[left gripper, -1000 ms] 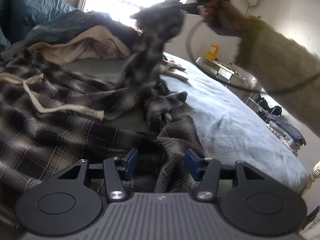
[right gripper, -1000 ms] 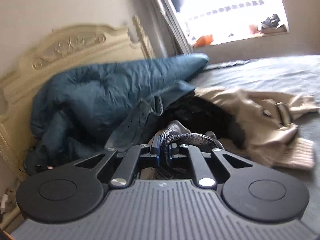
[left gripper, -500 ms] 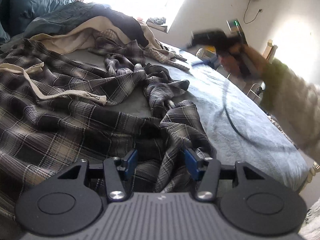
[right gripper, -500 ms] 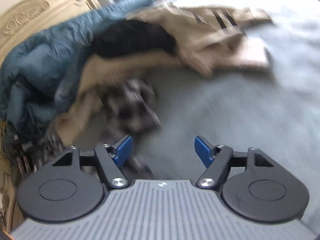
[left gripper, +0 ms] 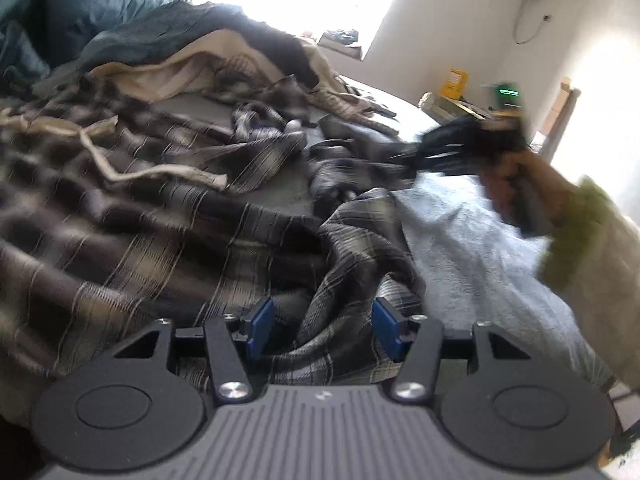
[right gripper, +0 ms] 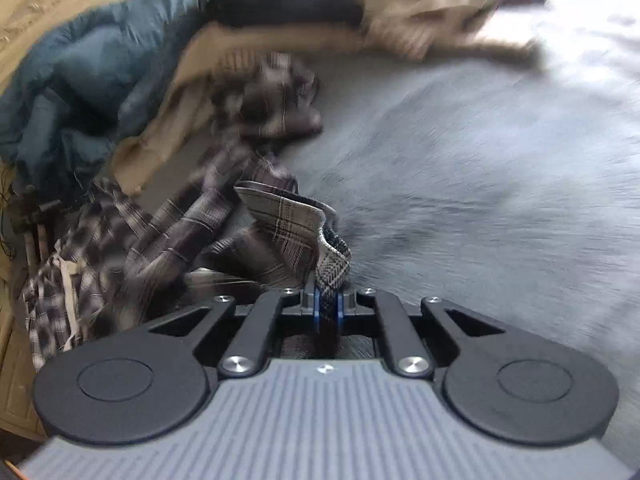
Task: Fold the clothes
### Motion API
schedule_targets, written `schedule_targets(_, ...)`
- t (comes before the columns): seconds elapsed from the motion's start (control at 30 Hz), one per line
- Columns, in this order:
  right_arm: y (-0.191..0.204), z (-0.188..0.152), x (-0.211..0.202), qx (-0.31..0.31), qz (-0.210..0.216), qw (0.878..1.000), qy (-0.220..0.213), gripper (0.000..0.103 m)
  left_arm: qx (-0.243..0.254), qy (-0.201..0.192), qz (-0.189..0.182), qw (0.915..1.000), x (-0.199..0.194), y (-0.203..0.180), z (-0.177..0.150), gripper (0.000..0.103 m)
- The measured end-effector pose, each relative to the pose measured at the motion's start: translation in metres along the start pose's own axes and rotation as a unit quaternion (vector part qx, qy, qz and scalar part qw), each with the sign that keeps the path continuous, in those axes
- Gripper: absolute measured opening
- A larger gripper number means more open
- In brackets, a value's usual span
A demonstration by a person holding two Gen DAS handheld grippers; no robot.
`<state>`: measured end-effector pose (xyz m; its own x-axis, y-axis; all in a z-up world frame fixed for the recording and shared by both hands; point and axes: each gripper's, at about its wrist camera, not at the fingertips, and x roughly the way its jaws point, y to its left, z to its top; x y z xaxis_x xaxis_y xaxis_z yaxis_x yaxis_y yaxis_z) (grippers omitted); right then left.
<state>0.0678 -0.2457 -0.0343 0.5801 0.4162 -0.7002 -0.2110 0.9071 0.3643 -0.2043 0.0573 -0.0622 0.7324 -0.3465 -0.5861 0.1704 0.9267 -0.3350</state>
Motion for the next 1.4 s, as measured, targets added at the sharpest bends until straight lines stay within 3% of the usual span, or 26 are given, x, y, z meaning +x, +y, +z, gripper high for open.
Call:
schedule_targets(0.13, -0.019, -0.032, -0.093, 0.027, -0.02, 0.996, -0.088, 0.005, -0.001, 0.0, 0.011, 0.9999, 0.0, 0.006, -0.002, 0.055)
schedule_targets(0.33, -0.041, -0.112, -0.21, 0.088, -0.056, 0.979, -0.177, 0.005, -0.01, 0.004, 0.021, 0.9997, 0.005, 0.018, -0.001, 0.055)
schedule_targets(0.43, -0.045, -0.152, -0.25, 0.134, -0.052, 0.965, -0.217, 0.005, -0.007, 0.007, 0.027, 0.9996, 0.006, 0.02, 0.0, 0.055)
schedule_targets(0.57, -0.034, -0.188, -0.294, 0.176, -0.022, 0.939, -0.296, 0.005, -0.003, 0.009, 0.034, 0.9994, 0.008, 0.022, 0.004, 0.055)
schedule_targets(0.7, -0.022, -0.189, -0.329, 0.165, -0.026, 0.91, -0.378, 0.005, -0.002, 0.01, 0.04, 0.9992, 0.009, 0.024, 0.007, 0.055)
schedule_targets(0.8, -0.02, -0.176, -0.34, 0.148, -0.037, 0.899, -0.411, 0.005, -0.001, 0.009, 0.043, 0.999, 0.012, 0.025, 0.008, 0.055)
schedule_targets(0.93, -0.042, -0.152, -0.322, 0.165, -0.071, 0.897, -0.405, 0.006, -0.004, 0.008, 0.047, 0.9989, 0.016, 0.028, 0.011, 0.055)
schedule_targets(1.0, -0.069, -0.14, -0.294, 0.194, -0.109, 0.899, -0.378, 0.008, -0.006, 0.008, 0.048, 0.9988, 0.018, 0.029, 0.012, 0.055)
schedule_targets(1.13, -0.147, -0.127, -0.21, 0.235, -0.212, 0.914, -0.255, 0.023, -0.01, 0.006, 0.05, 0.9987, 0.018, 0.03, 0.014, 0.055)
schedule_targets(1.2, -0.179, -0.135, -0.184, 0.257, -0.256, 0.909, -0.206, 0.023, -0.014, 0.004, 0.05, 0.9986, 0.014, 0.03, 0.015, 0.055)
schedule_targets(1.3, -0.18, -0.158, -0.193, 0.261, -0.27, 0.901, -0.218, 0.024, -0.019, -0.005, 0.056, 0.9982, 0.002, 0.03, 0.015, 0.055)
schedule_targets(1.4, -0.147, -0.17, -0.216, 0.198, -0.252, 0.911, -0.258, 0.031, -0.032, -0.016, 0.058, 0.9977, -0.02, 0.032, 0.015, 0.055)
